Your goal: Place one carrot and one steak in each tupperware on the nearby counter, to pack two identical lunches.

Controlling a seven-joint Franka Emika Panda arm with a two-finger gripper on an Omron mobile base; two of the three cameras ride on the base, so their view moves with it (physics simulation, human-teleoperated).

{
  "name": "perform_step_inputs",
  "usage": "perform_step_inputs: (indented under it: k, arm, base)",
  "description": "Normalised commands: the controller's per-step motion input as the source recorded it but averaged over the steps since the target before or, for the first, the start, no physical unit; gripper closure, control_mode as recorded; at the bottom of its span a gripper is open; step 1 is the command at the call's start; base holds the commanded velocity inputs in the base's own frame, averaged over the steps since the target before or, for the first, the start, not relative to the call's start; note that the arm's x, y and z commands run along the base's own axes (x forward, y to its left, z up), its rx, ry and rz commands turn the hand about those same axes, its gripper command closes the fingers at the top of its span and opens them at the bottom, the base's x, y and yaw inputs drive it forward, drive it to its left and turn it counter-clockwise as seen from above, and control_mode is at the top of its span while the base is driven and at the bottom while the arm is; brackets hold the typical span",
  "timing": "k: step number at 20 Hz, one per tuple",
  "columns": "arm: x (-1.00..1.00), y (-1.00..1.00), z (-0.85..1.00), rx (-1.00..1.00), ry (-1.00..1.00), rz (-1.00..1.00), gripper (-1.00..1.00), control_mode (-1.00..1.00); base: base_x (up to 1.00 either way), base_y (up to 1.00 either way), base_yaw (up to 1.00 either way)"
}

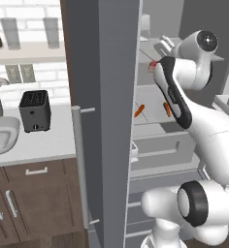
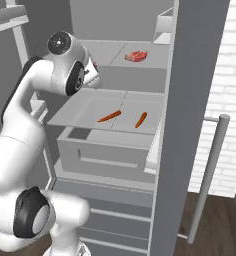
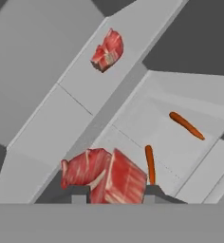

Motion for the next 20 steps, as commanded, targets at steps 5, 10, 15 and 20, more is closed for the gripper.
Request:
perform_step_inputs:
  k: [5,10,15,20]
  arm:
    - [-1.0,0.0,0.0,0.01,0.0,-0.01,1.0,-1.0]
    - [-0.6,0.0,-0.09,0.0,0.01,-0.02,1.0,1.0]
    - [0.0,0.0,0.0,0.0,0.0,0.0,1.0,1.0]
    - [0.0,0.0,0.0,0.0,0.0,0.0,1.0,1.0]
  base:
    - [0.0,0.0,0.0]
    - [-0.4,0.0,-0.02]
    - [-1.0,0.17,-0.02]
    - [-0.83,0.78,0.03]
